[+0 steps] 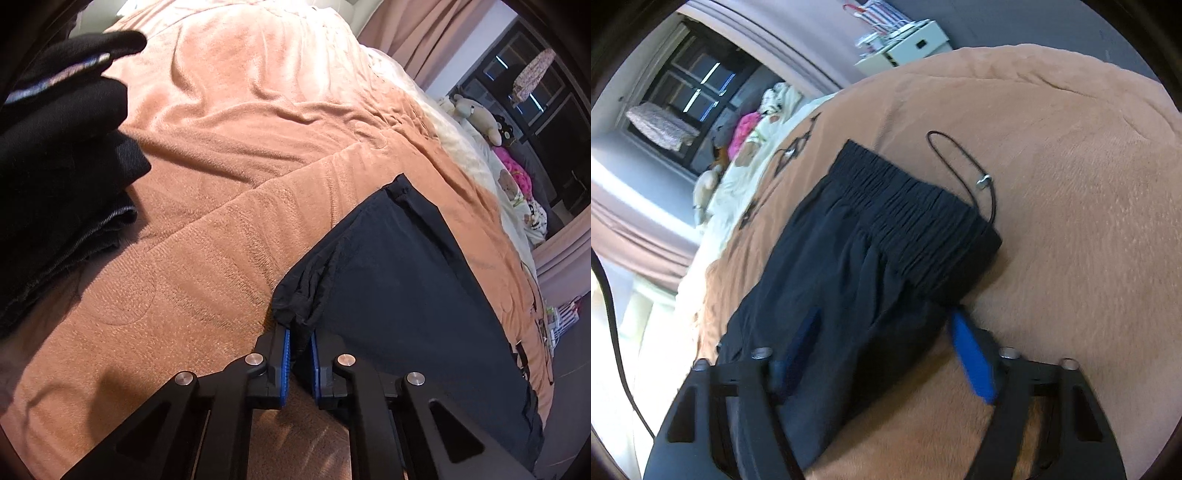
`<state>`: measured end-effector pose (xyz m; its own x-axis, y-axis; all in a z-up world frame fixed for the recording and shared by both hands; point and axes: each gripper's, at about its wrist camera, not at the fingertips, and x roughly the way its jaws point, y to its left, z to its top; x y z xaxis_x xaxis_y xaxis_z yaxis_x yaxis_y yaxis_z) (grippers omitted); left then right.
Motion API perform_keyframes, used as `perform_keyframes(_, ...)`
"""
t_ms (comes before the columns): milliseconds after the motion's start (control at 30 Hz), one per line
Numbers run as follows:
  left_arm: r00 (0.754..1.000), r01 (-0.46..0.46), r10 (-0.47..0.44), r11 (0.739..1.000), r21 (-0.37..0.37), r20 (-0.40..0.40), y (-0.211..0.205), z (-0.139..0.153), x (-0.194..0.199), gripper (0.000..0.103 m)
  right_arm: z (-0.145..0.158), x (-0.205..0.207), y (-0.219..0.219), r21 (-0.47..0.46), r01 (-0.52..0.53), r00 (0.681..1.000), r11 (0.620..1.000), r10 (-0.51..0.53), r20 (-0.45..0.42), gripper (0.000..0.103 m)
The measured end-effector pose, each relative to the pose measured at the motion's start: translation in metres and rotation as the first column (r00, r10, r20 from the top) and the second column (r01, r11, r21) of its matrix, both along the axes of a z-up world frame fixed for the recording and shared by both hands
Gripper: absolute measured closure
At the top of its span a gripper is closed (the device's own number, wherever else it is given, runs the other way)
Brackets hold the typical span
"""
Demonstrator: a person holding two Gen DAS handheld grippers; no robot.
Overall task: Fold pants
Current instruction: 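Close the right tool on the ribbed cuff end while the left tool holds the edge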
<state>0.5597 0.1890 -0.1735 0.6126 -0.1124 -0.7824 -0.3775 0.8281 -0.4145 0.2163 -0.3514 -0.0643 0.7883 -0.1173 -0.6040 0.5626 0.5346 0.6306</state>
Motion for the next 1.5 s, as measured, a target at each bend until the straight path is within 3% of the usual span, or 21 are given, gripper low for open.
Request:
perform_keyframes(33, 1.000, 0.000, 0.000, 1.000, 0.002, 0.001, 0.000, 0.001, 0.000, 0.094, 0.000, 0.003, 0.001, -0.011, 0.003, 1.000, 1.000, -0.004, -0.030, 0.084)
perform_keyframes(133, 1.000, -0.006, 0.006, 1.000, -0.007, 0.013, 0.001, 0.008, -0.001, 0.095, 0.005, 0.010, 0.005, -0.041, -0.029, 0.998, 0.999, 0.027, -0.063, 0.096)
perform_keyframes(433, 0.997, -0.010, 0.012, 1.000, -0.027, 0.075, 0.003, 0.044, -0.012, 0.095, 0.028, -0.016, 0.013, -0.078, -0.038, 0.999, 0.996, 0.039, 0.017, 0.098)
perform_keyframes(867, 0.989, 0.000, 0.005, 0.999, -0.035, 0.148, 0.009, 0.100, -0.053, 0.096, 0.041, -0.062, 0.018, -0.103, -0.065, 0.996, 0.993, 0.070, 0.046, 0.098)
perform_keyframes(1500, 0.990, -0.013, 0.025, 0.996, -0.089, 0.138, 0.034, 0.096, -0.165, 0.096, 0.052, -0.129, 0.029, -0.124, -0.108, 0.993, 0.986, 0.112, 0.025, 0.098)
